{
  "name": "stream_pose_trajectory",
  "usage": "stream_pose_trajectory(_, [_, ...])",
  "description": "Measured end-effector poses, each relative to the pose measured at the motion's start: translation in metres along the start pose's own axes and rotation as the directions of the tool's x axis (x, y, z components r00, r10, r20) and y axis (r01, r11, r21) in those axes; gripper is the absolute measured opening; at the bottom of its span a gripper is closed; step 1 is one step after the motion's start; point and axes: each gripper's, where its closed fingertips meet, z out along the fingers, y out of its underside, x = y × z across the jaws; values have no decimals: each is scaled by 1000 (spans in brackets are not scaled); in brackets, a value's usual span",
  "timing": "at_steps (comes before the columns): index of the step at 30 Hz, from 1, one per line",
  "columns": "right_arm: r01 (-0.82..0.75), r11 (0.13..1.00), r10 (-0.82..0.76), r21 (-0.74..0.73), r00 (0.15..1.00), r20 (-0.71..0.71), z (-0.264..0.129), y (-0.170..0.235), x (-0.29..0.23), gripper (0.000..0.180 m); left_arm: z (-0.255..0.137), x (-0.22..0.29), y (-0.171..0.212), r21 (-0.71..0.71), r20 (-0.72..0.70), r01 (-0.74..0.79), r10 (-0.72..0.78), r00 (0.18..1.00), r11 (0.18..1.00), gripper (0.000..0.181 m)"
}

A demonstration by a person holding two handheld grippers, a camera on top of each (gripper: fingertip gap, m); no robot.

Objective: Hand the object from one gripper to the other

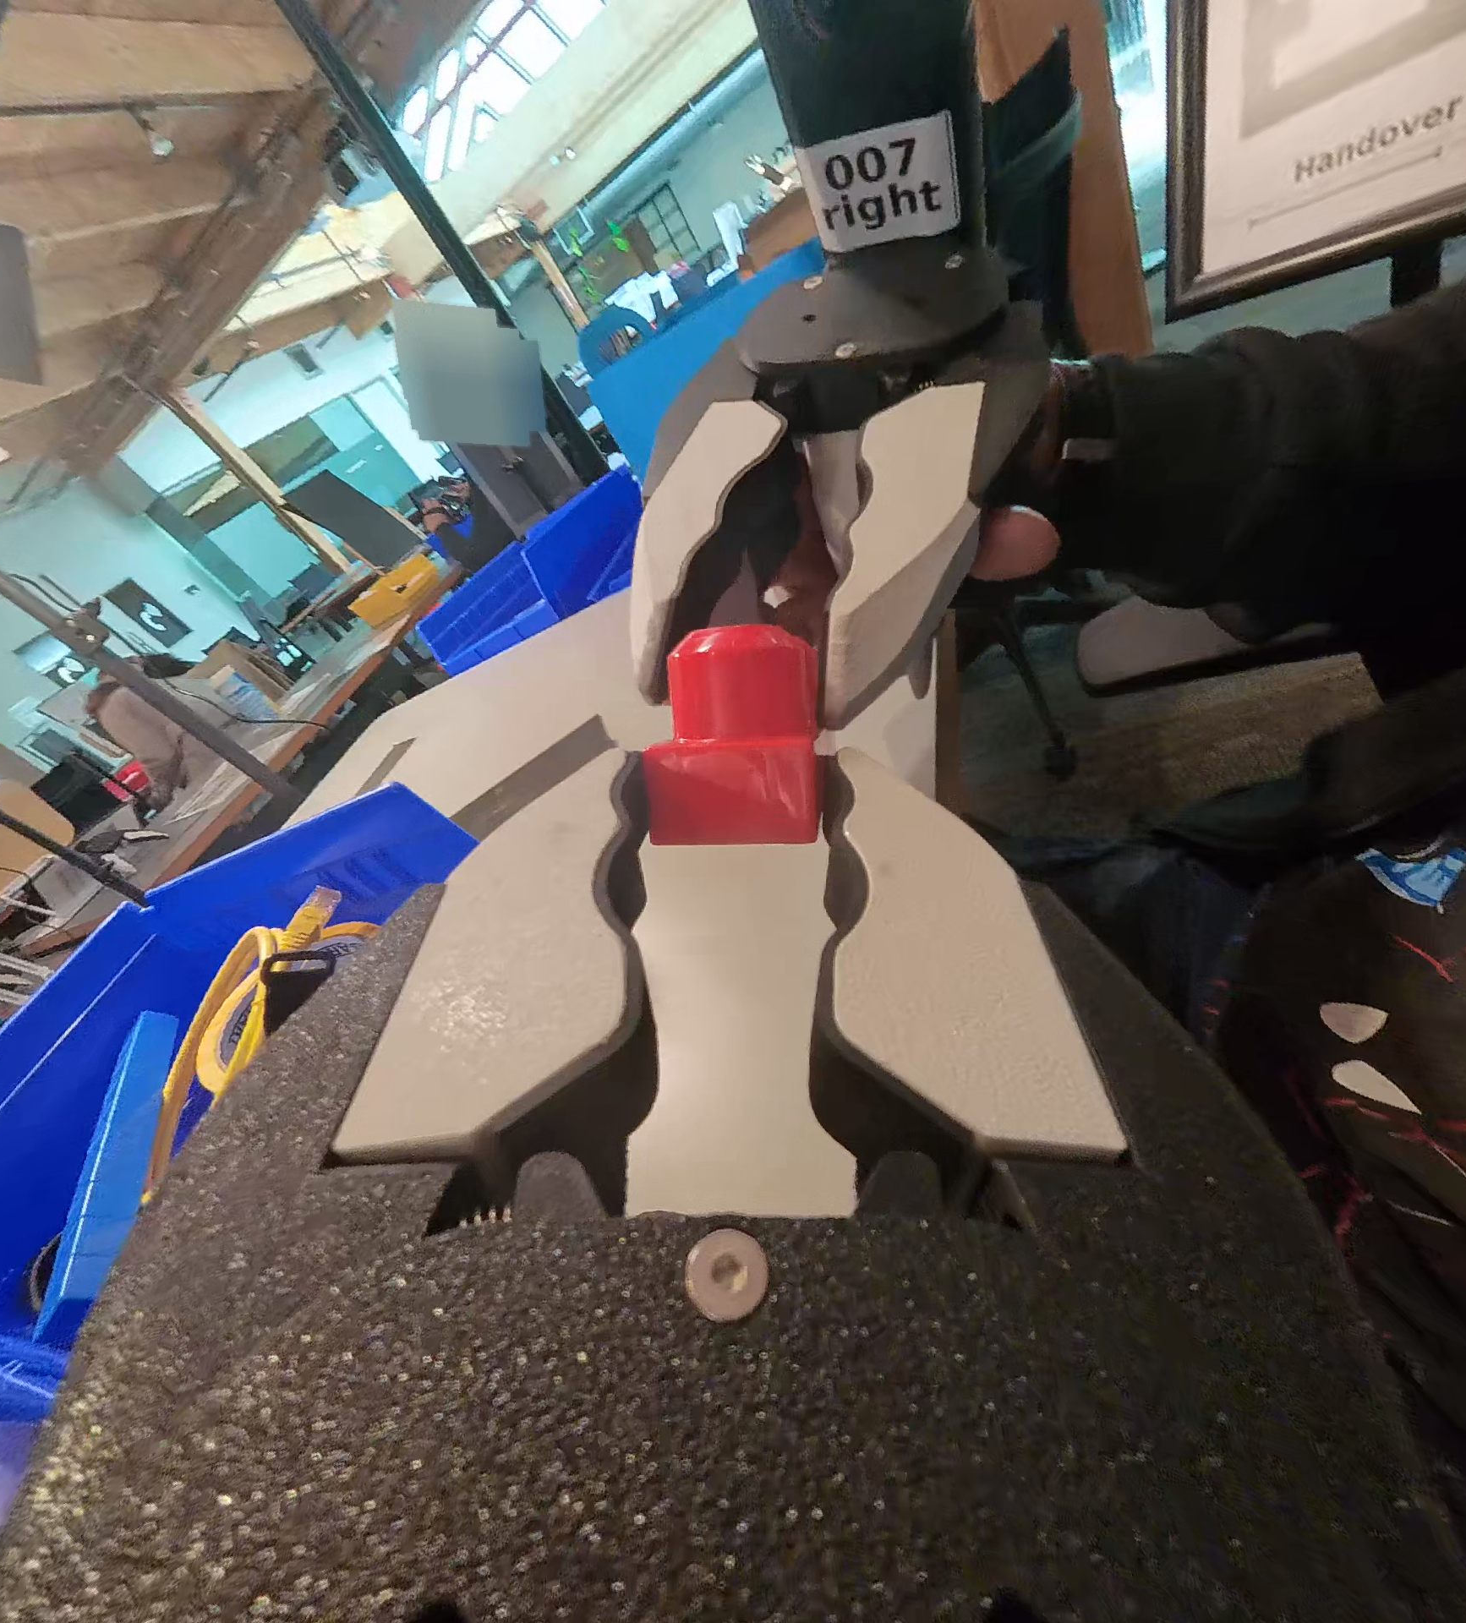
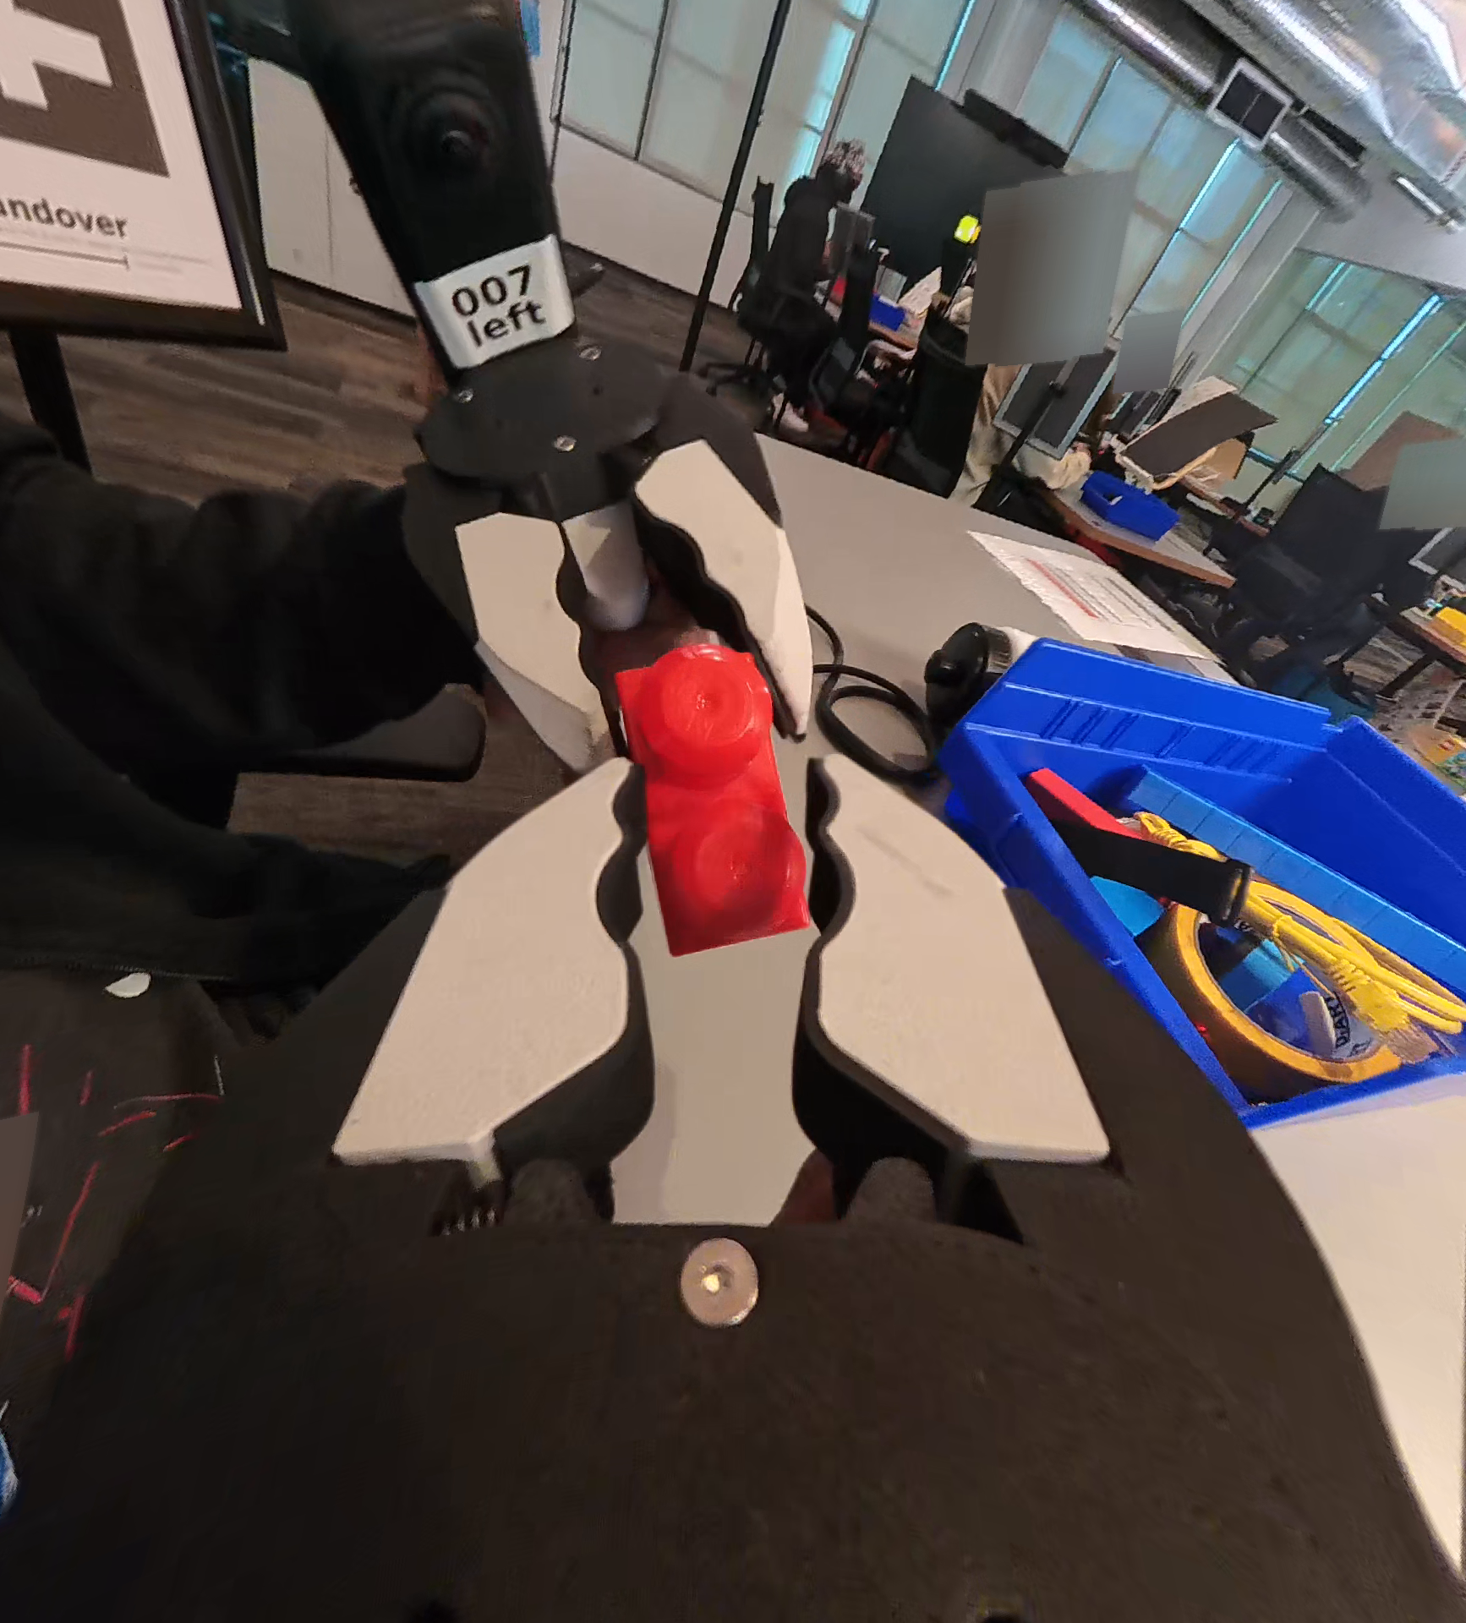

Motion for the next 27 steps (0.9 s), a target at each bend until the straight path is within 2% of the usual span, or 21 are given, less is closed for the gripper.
stream_pose_trajectory(3, [8, 1000, -7, -22, 1000, 21, 2, 3, -5, 22, -1, 2, 4, -37, -17, 1, -2, 1000, 999, 39])
stream_pose_trajectory(6, [-28, 999, 27, 20, 999, 32, 3, -1, -5, 21, -3, 1, 3, -37, -21, 33, -34, 999, 999, 39])
stream_pose_trajectory(11, [-156, 974, 143, 162, 986, 90, 4, -16, -4, 20, -10, -3, -18, 112, -51, 154, -149, 988, 982, 38])
stream_pose_trajectory(17, [-252, 936, 229, 247, 966, 117, 7, -22, -1, 18, -16, -12, -31, 259, -121, 343, -322, 939, 903, 38])
stream_pose_trajectory(20, [-311, 901, 287, 302, 950, 122, 5, -27, 6, 16, -13, -14, -23, 254, -136, 387, -363, 922, 886, 42])
stream_pose_trajectory(23, [-397, 832, 361, 388, 918, 166, -2, -36, 13, 14, -8, -8, -16, 217, -185, 444, -410, 893, 869, 47])
stream_pose_trajectory(27, [-460, 784, 414, 417, 888, 202, 2, -36, 14, 13, 1, -6, -17, 232, -163, 429, -400, 902, 873, 47])
